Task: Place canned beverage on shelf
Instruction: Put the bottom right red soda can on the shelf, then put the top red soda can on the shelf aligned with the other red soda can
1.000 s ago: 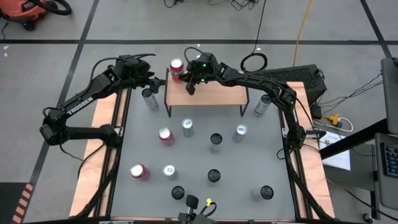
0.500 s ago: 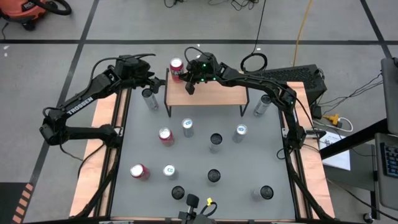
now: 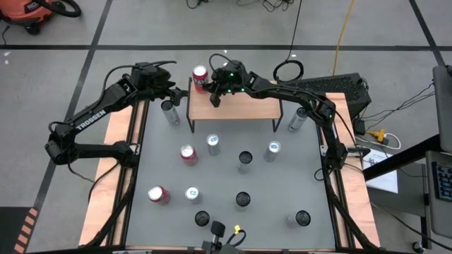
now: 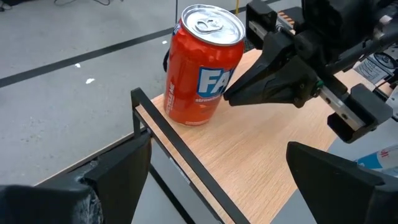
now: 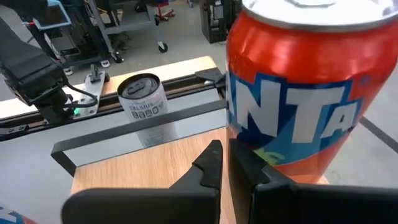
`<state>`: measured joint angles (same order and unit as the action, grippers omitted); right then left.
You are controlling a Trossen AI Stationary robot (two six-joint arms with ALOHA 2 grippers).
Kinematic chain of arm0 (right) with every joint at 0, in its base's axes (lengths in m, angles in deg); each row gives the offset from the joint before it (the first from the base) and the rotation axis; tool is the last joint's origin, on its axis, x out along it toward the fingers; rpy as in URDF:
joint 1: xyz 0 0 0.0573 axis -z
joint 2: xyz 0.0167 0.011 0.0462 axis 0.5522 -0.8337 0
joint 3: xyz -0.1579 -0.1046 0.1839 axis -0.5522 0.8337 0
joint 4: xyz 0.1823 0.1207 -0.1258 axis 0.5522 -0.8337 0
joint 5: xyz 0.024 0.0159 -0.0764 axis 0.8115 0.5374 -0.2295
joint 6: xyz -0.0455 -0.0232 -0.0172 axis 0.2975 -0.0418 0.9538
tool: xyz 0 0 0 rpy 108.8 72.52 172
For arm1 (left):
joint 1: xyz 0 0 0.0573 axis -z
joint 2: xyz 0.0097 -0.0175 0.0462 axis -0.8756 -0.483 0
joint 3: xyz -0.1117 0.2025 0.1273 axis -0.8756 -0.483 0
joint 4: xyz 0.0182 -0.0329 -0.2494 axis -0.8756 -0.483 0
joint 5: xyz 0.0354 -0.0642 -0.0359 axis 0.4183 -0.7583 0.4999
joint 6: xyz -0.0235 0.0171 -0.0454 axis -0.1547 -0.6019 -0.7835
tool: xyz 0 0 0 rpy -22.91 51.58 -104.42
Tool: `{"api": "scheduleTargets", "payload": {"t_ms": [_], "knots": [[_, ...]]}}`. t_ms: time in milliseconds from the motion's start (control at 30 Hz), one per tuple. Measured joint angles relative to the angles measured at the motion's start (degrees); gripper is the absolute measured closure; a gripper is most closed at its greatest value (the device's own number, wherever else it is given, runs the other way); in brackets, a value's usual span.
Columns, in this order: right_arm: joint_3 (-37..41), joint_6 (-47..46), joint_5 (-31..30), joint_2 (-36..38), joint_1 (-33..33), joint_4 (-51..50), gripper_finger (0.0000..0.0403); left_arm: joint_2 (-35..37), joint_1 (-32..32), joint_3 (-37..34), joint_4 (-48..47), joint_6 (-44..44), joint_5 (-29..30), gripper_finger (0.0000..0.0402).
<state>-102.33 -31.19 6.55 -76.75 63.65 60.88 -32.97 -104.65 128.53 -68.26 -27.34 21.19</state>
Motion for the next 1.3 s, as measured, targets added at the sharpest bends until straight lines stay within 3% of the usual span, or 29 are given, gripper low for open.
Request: {"api": "scheduleTargets", "payload": {"t_ms": [300,733,1133,1300], "knots": [[-0.01,-0.67,5.48,5.36,-0.07,-7.93,0.0403,-0.01,0.85,0.0,-0.05,-0.94,0.02,0.0027],[-0.07,-1.35,6.15,26.04,-3.87,-40.54,0.0403,0.0,7.95,0.0,-3.76,-6.28,0.0,0.0027],[-0.09,-1.6,6.06,35.9,-5.84,-57.59,0.0403,2.56,26.61,-0.02,-4.37,-9.77,-2.54,0.0027],[-0.07,0.05,6.55,37.49,-5.88,-66.8,0.0403,2.56,35.61,-0.02,-9.64,-8.52,-1.12,0.0027]]}}
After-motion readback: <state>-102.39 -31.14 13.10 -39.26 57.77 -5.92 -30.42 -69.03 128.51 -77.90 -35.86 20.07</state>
